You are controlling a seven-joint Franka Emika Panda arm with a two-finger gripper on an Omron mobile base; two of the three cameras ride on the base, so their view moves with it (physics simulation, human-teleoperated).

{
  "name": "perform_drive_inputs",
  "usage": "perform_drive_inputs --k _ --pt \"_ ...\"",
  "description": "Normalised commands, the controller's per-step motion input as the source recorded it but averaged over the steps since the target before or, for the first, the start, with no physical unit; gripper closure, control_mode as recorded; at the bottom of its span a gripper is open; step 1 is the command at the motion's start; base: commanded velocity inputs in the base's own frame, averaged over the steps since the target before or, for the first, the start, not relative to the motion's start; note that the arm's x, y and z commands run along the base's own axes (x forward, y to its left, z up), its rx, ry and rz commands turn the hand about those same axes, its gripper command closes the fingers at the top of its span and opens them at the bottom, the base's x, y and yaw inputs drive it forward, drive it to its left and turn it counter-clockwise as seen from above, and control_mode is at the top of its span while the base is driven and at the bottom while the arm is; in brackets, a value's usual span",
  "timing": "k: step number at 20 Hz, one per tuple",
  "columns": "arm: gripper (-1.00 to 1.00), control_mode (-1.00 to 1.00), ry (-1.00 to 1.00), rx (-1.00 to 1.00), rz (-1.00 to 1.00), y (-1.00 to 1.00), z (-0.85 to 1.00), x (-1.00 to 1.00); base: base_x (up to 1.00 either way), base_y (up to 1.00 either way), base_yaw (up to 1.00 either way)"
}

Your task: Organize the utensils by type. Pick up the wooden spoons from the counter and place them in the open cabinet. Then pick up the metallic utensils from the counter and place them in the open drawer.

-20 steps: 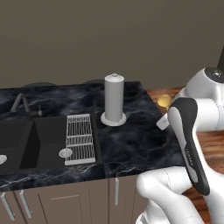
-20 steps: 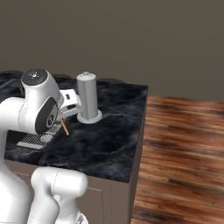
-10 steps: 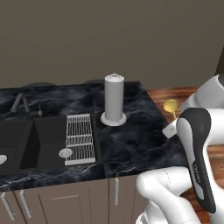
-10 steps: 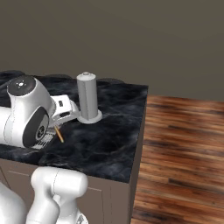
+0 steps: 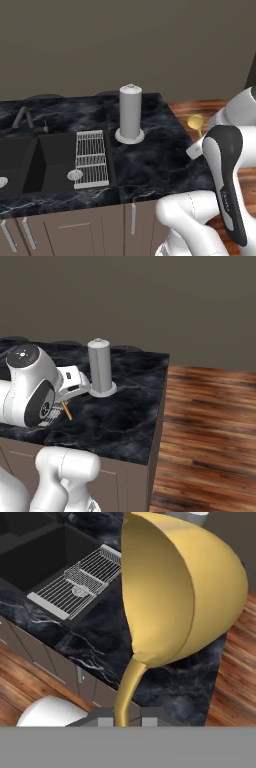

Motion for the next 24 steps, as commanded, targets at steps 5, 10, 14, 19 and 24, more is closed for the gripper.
perform_drive_inputs --k 5,10,14,19,24 --pt "1.0 1.0 0.0 0.0 0.0 0.0 0.0 0.0 -0.01 0.0 0.0" --pt "1.0 1.0 0.0 0.0 0.0 0.0 0.0 0.0 -0.51 0.0 0.0" --pt "1.0 1.0 0.0 0.0 0.0 0.0 0.0 0.0 -0.67 0.0 0.0" --pt "1.0 1.0 0.0 0.0 0.0 0.0 0.0 0.0 -0.36 0.03 0.07" --pt "1.0 1.0 0.0 0.0 0.0 0.0 0.0 0.0 0.0 0.16 0.38"
